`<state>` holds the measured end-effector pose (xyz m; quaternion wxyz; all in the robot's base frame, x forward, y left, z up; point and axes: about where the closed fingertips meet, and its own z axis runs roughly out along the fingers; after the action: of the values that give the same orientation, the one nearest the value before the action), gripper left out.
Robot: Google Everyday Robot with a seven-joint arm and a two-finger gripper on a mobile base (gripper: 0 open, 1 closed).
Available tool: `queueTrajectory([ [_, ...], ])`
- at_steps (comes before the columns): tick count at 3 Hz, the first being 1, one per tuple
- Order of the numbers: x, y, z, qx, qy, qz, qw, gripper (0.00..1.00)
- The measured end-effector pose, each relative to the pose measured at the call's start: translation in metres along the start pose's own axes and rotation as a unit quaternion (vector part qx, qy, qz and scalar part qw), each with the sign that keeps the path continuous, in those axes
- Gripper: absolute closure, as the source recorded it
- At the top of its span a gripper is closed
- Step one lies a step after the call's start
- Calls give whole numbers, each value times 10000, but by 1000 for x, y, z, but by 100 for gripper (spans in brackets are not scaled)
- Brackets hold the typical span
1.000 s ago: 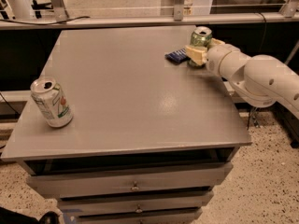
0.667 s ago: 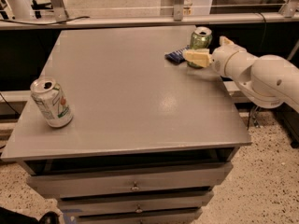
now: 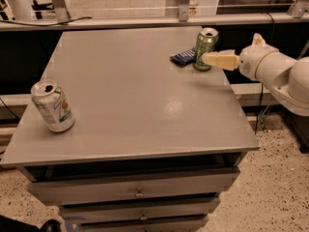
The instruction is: Move green can near rxbar blueberry
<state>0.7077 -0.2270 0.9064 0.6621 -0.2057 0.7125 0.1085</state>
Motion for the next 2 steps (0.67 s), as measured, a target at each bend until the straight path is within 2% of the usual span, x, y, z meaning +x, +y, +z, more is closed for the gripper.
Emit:
queueTrajectory([
  [1, -6, -24, -41, -125, -93, 102, 9998, 0],
  [2, -5, -15, -42, -290, -77, 95, 9995, 0],
])
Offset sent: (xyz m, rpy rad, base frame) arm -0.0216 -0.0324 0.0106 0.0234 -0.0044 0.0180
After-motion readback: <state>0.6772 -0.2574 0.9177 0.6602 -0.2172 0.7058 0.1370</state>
